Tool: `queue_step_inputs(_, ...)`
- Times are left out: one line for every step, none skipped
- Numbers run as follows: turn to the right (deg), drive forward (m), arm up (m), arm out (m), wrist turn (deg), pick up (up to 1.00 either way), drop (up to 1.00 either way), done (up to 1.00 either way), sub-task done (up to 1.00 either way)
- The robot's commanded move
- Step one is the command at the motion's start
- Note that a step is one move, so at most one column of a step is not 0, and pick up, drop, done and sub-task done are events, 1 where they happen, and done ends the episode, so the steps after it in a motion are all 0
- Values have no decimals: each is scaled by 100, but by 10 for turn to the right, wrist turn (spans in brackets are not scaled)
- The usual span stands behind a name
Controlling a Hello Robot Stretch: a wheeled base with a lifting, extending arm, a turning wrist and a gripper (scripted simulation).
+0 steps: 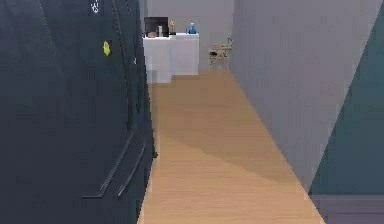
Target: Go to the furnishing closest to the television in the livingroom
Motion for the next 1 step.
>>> queue_step_inputs(450,0,0,0,0,0,0,0,0)
